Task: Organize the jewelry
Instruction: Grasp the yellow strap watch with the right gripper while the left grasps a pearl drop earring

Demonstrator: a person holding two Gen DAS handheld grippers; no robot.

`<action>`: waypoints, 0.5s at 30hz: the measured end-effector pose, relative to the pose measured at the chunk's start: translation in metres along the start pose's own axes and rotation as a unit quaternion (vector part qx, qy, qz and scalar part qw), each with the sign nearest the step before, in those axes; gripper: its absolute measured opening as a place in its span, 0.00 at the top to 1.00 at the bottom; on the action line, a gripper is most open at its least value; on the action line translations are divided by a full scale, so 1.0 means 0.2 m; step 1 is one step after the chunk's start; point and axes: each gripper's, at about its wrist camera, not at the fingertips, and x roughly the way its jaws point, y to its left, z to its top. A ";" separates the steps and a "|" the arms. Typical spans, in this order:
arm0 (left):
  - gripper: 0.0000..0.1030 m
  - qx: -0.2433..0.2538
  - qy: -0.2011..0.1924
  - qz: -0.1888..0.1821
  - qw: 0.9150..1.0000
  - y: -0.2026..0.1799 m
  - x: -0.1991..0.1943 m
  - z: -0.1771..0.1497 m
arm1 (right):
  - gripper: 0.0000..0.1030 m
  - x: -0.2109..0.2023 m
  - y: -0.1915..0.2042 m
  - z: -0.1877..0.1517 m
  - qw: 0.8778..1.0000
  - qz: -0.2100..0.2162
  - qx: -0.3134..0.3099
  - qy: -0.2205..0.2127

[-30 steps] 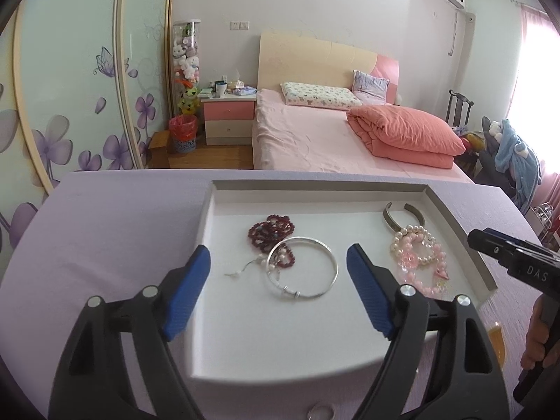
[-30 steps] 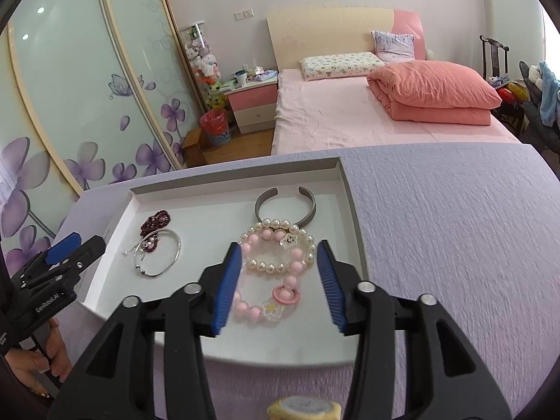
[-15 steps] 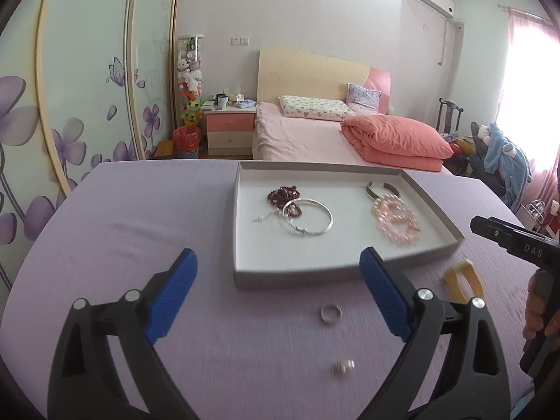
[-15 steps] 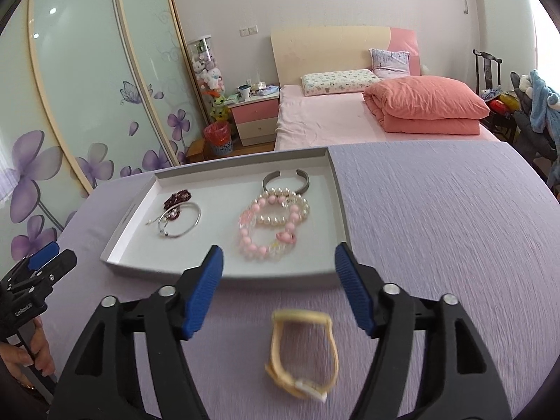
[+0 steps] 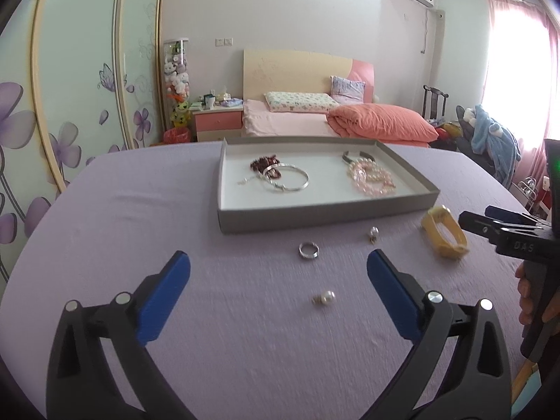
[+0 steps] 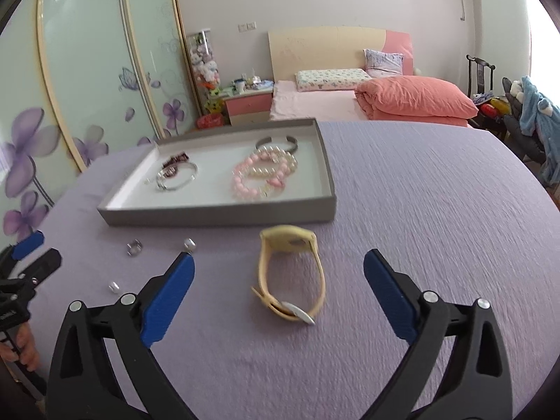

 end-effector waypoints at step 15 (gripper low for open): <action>0.02 -0.004 0.015 0.001 1.000 0.02 0.04 -0.07 | 0.04 0.11 -0.01 -0.04 0.999 -0.022 0.003 0.040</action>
